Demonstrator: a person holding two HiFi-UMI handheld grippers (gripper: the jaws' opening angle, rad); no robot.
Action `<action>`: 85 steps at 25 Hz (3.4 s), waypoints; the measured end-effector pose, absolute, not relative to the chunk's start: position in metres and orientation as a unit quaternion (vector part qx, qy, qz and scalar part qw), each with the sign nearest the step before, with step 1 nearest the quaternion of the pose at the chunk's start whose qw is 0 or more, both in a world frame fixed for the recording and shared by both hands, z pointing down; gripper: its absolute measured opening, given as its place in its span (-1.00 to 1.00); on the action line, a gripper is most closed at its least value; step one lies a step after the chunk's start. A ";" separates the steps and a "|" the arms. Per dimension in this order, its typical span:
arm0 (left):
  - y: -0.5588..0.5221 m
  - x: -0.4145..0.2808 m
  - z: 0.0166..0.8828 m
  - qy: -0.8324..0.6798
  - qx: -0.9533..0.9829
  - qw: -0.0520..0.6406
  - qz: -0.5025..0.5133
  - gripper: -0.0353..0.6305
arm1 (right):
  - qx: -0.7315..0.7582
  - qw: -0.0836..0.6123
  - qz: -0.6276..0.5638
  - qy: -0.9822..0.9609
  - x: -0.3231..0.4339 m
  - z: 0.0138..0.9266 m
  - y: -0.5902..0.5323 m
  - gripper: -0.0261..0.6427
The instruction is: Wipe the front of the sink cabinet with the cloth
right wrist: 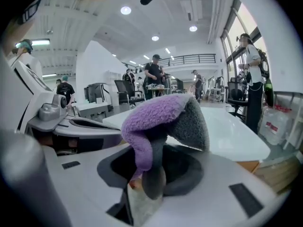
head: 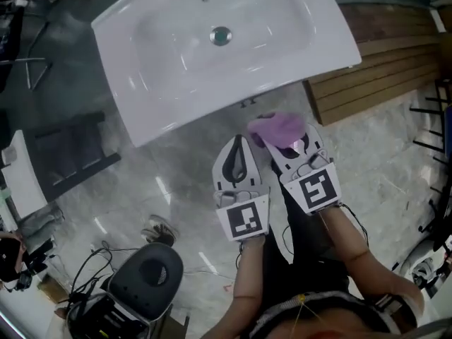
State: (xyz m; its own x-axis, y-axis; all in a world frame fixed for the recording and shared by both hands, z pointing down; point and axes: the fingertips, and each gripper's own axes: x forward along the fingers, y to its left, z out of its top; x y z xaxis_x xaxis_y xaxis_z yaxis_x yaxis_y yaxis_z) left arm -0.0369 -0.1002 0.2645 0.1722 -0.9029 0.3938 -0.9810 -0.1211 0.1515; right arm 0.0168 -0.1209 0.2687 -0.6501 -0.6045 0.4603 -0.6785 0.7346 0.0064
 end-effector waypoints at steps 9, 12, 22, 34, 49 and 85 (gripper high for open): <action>-0.086 -0.046 0.162 -0.641 0.750 0.124 0.102 -0.89 | 0.348 0.188 0.071 -0.916 0.004 0.173 -0.102 -0.37; -0.079 -0.055 0.130 -0.642 0.753 0.110 0.096 -0.89 | 0.347 0.179 0.071 -0.918 -0.009 0.143 -0.093 -0.37; -0.047 -0.075 0.046 -0.632 0.766 0.092 0.069 -0.89 | 0.362 0.151 0.045 -0.919 -0.034 0.059 -0.059 -0.37; 0.017 -0.088 -0.006 -0.599 0.797 0.058 0.051 -0.89 | 0.393 0.118 0.012 -0.912 -0.046 0.004 0.005 -0.37; 0.069 -0.100 -0.007 -0.578 0.812 0.050 0.055 -0.89 | 0.427 0.108 0.020 -0.898 -0.045 0.004 0.054 -0.37; 0.016 0.062 -0.004 -0.603 0.790 0.083 0.075 -0.89 | 0.351 0.136 0.019 -0.926 0.114 -0.003 0.006 -0.37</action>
State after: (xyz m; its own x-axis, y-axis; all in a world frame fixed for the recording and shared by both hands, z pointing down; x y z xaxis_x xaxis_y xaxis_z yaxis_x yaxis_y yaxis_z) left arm 0.0619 0.0160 -0.0041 0.2623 -0.9398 0.2190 -0.9648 -0.2597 0.0409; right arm 0.1142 0.0060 -0.0026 -0.7161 -0.6456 0.2652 -0.6559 0.7524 0.0605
